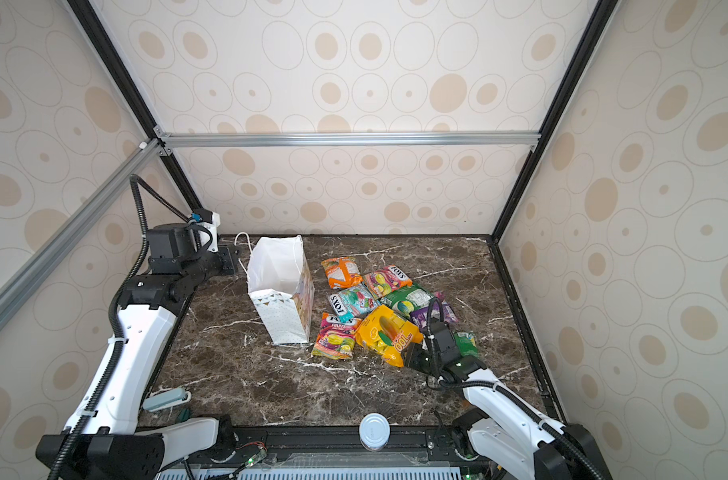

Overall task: Place the snacks into the paper bag
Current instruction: 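Lower the right gripper onto the yellow Lot100 packet and close on it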

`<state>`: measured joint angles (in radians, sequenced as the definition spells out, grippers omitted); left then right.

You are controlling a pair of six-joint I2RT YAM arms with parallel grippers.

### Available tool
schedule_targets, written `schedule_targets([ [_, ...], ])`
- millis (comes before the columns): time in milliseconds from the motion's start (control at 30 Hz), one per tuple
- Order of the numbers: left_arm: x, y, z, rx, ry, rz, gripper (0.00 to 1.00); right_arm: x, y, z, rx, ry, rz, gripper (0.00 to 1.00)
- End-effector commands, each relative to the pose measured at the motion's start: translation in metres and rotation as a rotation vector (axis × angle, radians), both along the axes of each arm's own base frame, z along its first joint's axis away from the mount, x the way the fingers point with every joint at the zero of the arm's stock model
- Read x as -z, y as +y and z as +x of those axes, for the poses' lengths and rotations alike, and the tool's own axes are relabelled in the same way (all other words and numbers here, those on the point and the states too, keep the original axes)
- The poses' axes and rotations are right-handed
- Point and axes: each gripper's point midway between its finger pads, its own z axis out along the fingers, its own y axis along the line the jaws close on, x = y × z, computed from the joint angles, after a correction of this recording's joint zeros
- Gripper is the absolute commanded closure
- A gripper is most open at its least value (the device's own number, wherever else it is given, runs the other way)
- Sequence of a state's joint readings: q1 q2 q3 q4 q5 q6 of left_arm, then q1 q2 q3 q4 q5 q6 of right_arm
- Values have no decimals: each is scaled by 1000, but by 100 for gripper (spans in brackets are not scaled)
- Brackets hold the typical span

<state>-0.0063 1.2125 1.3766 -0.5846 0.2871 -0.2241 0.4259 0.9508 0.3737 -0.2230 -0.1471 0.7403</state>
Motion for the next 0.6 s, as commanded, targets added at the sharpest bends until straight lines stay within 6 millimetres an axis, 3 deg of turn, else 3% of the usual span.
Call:
schedule_targets([
  [0,-10,2,-4,-3,-29,2,98,1,3,0,-2,-7,28,52],
  [567,-8,4,-5,-12,-24,8,98,11,18,8,-38,4,78,57],
])
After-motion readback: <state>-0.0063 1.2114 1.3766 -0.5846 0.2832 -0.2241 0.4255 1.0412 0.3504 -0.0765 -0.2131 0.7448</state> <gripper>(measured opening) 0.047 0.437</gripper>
